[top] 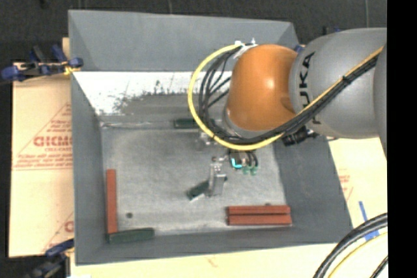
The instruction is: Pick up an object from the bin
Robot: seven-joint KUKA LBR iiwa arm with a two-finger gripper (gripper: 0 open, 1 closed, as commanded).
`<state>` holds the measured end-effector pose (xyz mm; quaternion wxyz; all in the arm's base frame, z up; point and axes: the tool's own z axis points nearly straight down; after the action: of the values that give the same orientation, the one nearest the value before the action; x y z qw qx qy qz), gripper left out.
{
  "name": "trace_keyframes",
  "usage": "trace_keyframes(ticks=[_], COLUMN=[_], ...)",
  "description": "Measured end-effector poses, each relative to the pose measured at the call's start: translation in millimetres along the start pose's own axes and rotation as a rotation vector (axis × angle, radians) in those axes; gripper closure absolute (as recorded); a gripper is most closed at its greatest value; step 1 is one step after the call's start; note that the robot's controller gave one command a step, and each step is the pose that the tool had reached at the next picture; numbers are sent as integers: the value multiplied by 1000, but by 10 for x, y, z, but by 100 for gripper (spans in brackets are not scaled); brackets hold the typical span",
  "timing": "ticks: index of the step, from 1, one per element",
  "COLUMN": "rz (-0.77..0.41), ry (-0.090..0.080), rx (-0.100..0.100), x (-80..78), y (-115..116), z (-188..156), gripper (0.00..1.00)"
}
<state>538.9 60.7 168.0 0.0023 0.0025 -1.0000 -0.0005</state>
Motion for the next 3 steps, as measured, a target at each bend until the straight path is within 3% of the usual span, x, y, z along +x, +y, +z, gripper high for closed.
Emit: trace_keyframes(ticks=[1,2,3], rz=[1,75,76], ry=[-6,-9,-9], rx=[0,-1,-1], x=[-10,122,123], y=[-3,-6,-6], z=[-40,927,927], gripper=[0,100,100])
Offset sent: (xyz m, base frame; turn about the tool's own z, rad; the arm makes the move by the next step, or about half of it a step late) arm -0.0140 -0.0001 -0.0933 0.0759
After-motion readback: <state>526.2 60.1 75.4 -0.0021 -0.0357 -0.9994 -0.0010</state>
